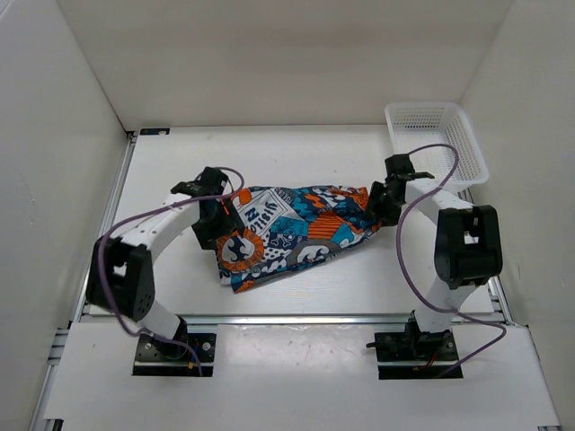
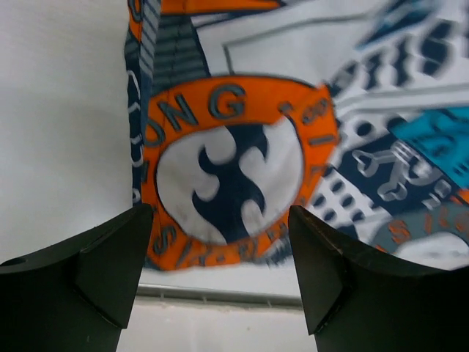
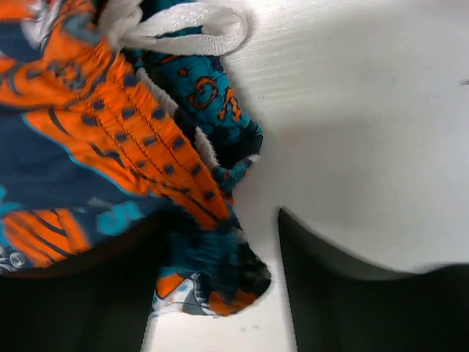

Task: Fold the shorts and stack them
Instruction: Fold the shorts

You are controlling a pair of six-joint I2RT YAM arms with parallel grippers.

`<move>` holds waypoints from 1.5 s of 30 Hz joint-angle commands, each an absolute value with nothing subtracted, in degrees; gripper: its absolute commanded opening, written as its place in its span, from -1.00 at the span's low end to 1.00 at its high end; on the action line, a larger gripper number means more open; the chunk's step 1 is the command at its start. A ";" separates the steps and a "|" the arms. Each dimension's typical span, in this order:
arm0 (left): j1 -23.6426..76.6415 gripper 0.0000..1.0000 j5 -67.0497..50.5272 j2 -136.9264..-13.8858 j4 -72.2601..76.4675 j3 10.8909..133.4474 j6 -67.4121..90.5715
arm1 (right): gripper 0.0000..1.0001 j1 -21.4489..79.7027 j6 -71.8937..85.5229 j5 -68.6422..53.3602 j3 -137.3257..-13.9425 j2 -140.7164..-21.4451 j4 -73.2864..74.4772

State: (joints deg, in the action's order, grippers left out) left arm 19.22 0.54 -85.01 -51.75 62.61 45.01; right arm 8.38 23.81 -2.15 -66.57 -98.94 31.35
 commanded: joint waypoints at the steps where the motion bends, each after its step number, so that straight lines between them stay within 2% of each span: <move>1: 18.11 0.70 1.67 -89.63 -48.96 63.36 43.51 | 0.10 9.66 25.75 -3.43 -67.59 -100.37 28.48; 4: 17.41 0.70 3.25 -93.25 -48.96 66.26 41.84 | -0.49 13.00 28.72 -4.04 -65.75 -100.99 27.95; 7: 16.00 0.70 3.78 -95.09 -48.96 69.25 39.91 | -0.54 19.22 33.46 -6.59 -63.46 -99.41 26.81; 8: 15.39 0.70 3.78 -95.10 -48.96 69.87 39.90 | -0.47 20.47 34.44 -7.72 -62.33 -98.71 26.20; 9: 15.38 0.70 3.78 -95.62 -48.96 71.09 39.12 | -0.30 21.61 35.32 -7.73 -62.31 -97.92 26.19; 10: 14.86 0.70 3.78 -95.62 -48.96 71.63 38.33 | 0.15 22.49 35.94 -7.73 -62.31 -96.08 26.19; 13: 14.33 0.70 3.78 -95.62 -50.00 73.21 36.75 | 0.66 25.13 35.95 -3.97 -62.48 -91.95 29.52; 16: 13.80 0.70 3.78 -96.15 -50.53 73.83 36.21 | 0.66 25.14 35.08 0.17 -62.49 -88.96 32.61; 19: 13.80 0.70 3.78 -96.15 -50.54 74.35 36.21 | 0.35 25.14 34.54 0.18 -61.70 -88.42 33.13; 20: 13.80 0.70 3.78 -96.15 -50.54 74.36 36.21 | 0.09 25.14 34.54 0.18 -61.18 -89.11 33.13; 22: 13.80 0.70 3.78 -96.15 -50.54 74.36 36.21 | -0.21 25.14 34.54 -1.04 -61.17 -90.26 32.44; 23: 13.80 0.70 3.78 -96.15 -50.54 74.36 35.69 | -0.55 25.14 34.54 -1.05 -61.17 -91.05 32.43; 24: 13.80 0.70 3.78 -96.15 -50.54 74.36 35.68 | -0.65 25.14 34.54 -1.58 -61.87 -91.05 31.91; 26: 13.80 0.70 3.78 -96.15 -50.54 74.36 35.68 | -0.70 25.14 33.32 -0.89 -63.62 -91.05 31.90; 27: 13.80 0.70 3.78 -95.54 -50.54 74.36 35.68 | -0.57 25.14 32.70 0.25 -64.68 -91.05 33.12; 30: 13.27 0.70 3.78 -95.01 -51.06 74.36 35.16 | 0.04 25.14 31.90 3.85 -66.27 -90.18 35.24; 31: 13.27 0.70 3.78 -95.01 -51.06 74.36 35.16 | 0.16 25.14 31.90 5.87 -66.27 -90.18 35.85; 33: 13.27 0.70 3.78 -95.01 -51.06 74.36 35.16 | 0.33 25.14 31.90 6.50 -64.52 -89.56 35.86; 36: 13.27 0.70 3.78 -95.01 -51.06 74.36 35.16 | 0.34 25.14 32.51 3.97 -62.15 -90.96 33.93; 39: 13.27 0.70 3.78 -95.01 -51.06 74.36 35.16 | 0.24 25.14 34.09 0.71 -60.21 -92.72 30.68; 42: 13.27 0.70 3.78 -95.01 -51.06 74.36 35.16 | -0.32 25.14 34.71 -3.16 -60.21 -93.43 28.75; 43: 13.27 0.70 3.78 -95.01 -51.06 74.36 35.16 | -0.68 25.14 34.72 -3.86 -60.21 -93.43 28.74; 45: 13.27 0.70 3.78 -95.01 -51.06 74.36 35.16 | -0.93 25.14 33.85 -3.87 -61.78 -93.43 28.74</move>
State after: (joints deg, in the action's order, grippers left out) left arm 13.56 2.87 -96.95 -50.98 72.38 35.77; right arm 25.15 34.20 -1.23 -60.20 -93.73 31.22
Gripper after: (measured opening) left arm 0.852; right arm 0.066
